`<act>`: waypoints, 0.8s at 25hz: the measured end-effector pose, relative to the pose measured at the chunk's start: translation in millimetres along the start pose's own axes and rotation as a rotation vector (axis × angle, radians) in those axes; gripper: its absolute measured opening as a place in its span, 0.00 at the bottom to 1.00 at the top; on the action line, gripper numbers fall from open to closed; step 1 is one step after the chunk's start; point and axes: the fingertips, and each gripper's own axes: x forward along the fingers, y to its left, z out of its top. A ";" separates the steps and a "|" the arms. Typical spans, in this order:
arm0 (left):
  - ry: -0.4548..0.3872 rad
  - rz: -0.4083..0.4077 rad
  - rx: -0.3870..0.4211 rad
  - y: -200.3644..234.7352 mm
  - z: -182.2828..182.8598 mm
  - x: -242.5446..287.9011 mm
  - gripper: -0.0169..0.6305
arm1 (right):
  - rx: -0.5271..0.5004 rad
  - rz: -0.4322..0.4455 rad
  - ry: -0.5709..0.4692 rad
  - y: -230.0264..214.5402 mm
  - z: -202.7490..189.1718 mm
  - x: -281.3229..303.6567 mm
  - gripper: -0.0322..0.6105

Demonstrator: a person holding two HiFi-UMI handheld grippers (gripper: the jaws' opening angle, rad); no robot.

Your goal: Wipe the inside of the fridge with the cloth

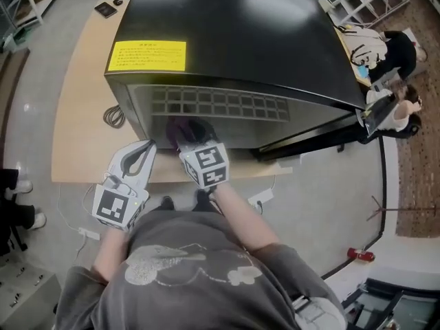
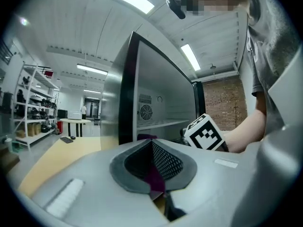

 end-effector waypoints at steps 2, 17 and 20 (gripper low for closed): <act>-0.012 0.012 0.000 8.7 -1.0 -5.8 0.05 | -0.032 0.000 -0.010 -2.8 5.1 23.0 0.17; 0.013 0.009 0.013 10.6 -14.3 -11.3 0.05 | -0.095 0.173 -0.044 47.3 12.6 27.2 0.17; 0.017 0.024 0.024 7.1 -19.8 -10.0 0.05 | -0.102 0.244 -0.052 60.9 9.7 8.2 0.17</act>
